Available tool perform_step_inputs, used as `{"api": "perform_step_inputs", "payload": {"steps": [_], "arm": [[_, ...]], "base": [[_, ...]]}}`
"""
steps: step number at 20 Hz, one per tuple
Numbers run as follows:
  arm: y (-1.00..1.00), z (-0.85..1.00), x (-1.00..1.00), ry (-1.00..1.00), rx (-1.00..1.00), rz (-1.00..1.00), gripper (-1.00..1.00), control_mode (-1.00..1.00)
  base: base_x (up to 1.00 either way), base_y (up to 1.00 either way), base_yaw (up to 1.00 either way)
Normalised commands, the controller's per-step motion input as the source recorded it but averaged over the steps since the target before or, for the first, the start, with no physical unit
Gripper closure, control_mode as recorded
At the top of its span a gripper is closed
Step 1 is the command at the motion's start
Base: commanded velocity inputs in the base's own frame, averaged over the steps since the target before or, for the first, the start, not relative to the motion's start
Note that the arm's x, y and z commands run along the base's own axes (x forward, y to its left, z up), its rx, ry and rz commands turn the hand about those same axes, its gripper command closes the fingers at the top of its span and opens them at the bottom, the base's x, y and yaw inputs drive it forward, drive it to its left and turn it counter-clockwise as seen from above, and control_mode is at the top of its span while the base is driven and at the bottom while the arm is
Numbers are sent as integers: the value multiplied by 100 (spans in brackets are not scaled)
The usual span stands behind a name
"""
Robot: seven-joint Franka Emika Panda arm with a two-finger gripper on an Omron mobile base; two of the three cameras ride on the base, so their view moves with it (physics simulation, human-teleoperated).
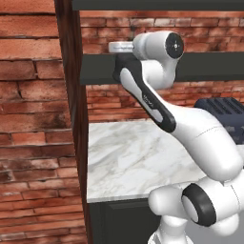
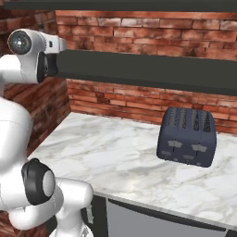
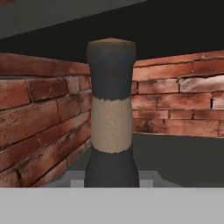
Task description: Get the candle and the liquor from the cabinet and move them to the dining counter.
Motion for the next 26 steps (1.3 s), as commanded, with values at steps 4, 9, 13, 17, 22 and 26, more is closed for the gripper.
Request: {"api": "perform_step_inputs", "payload": {"steps": [4, 9, 13, 17, 22, 26], "arm": [[-10, 20, -80, -5, 0, 0, 100, -100], [-10, 12, -83, -7, 0, 0, 100, -100], [-17, 1, -78, -2, 0, 2, 100, -100], [-25, 0, -73, 0, 0, 3, 100, -100], [-29, 0, -69, 0, 0, 4, 100, -100], [-32, 0, -69, 3, 0, 5, 100, -100]], "base": [[0, 0, 0], [0, 0, 0], [0, 0, 0], [0, 0, 0], [0, 0, 0], [0, 0, 0]]}}
